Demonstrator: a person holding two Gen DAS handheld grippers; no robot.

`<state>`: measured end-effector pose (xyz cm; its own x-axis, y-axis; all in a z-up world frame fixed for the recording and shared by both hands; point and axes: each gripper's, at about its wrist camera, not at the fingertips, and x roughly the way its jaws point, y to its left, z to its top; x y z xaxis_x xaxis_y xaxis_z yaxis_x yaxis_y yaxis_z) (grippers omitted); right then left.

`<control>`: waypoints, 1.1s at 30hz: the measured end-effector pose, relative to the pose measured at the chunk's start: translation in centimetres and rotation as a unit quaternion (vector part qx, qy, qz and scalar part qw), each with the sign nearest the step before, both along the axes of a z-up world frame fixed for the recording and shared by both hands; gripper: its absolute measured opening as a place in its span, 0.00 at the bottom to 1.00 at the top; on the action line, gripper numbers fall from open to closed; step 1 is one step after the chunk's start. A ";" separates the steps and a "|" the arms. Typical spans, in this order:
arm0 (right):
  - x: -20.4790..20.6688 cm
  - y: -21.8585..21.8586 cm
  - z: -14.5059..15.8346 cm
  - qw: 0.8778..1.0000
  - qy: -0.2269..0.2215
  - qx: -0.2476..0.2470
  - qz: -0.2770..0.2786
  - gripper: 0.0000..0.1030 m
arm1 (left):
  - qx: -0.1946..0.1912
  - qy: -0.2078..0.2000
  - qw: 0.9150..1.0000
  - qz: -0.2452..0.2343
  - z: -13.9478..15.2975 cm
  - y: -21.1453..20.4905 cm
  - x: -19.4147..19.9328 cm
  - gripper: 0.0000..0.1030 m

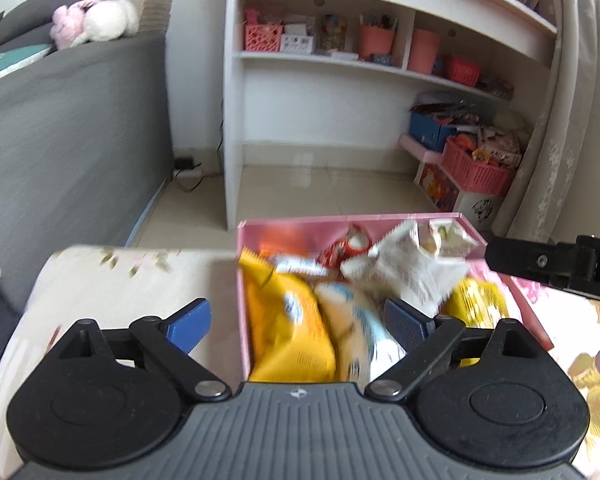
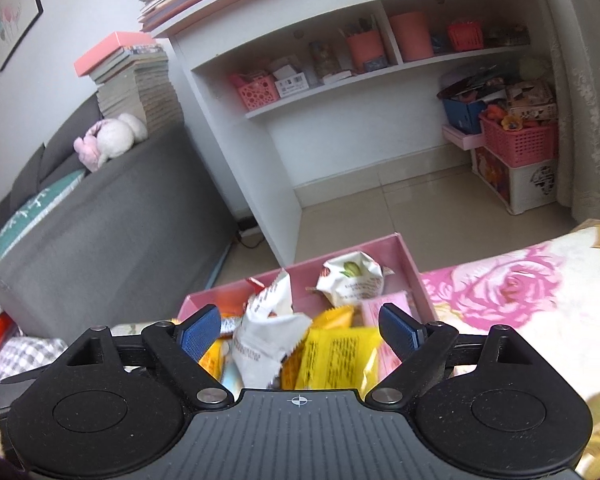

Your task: Organize snacks

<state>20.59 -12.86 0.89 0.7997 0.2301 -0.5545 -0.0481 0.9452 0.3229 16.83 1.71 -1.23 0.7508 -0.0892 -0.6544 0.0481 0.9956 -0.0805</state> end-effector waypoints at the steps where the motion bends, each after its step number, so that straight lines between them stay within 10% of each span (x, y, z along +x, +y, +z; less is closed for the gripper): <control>1: -0.6 0.1 0.3 1.000 0.002 -0.006 0.000 0.86 | -0.001 0.006 1.000 0.007 0.1 0.1 -0.5 0.92; 33: -17.0 0.9 0.6 0.989 0.097 -0.105 -0.033 0.99 | 0.064 0.081 0.993 0.049 0.6 0.4 -15.4 1.00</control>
